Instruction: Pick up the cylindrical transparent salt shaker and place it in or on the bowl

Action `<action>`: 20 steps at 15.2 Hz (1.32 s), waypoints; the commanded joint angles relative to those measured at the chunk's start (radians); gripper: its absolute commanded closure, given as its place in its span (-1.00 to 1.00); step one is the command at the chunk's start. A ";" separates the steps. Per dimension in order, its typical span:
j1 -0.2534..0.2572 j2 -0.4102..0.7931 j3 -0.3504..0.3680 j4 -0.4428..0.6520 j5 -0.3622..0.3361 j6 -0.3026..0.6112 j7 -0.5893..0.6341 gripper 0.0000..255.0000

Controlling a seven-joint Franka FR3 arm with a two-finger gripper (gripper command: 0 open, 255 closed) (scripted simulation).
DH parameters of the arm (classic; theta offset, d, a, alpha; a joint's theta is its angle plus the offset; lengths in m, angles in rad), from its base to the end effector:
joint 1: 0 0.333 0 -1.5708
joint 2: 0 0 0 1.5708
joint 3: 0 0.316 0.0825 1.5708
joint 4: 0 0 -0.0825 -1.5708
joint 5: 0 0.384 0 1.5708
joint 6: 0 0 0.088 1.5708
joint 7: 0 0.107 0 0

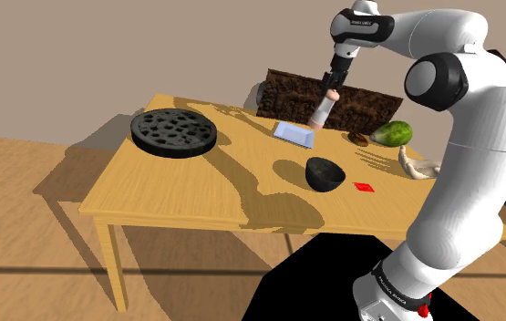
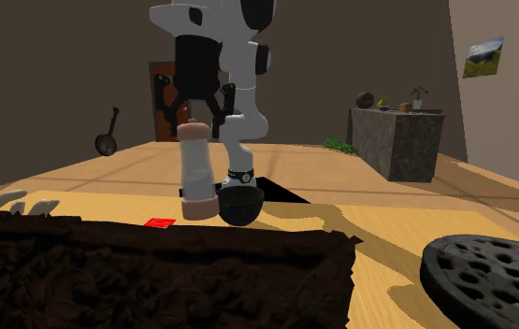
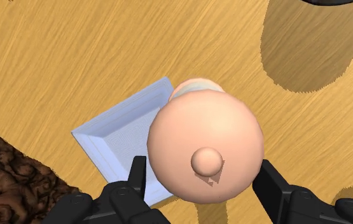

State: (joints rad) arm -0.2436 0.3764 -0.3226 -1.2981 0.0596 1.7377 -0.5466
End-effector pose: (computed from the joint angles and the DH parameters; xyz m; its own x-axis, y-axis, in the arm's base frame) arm 0.5924 -0.3233 0.5477 0.9992 0.0006 0.0395 -0.0030 -0.9958 0.0912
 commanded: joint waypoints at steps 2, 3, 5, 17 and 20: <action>-0.008 0.013 -0.001 0.063 0.004 -0.050 -0.004 1.00; -0.008 0.015 -0.001 0.072 0.005 -0.057 -0.004 1.00; 0.025 -0.085 -0.003 -0.053 -0.026 -0.029 0.017 1.00; 0.126 -0.581 0.063 -0.535 -0.184 -0.034 0.186 1.00; 0.134 -0.689 0.095 -0.613 -0.204 -0.066 0.228 1.00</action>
State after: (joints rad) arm -0.1128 -0.2748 -0.2396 -1.8824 -0.1373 1.6828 -0.3346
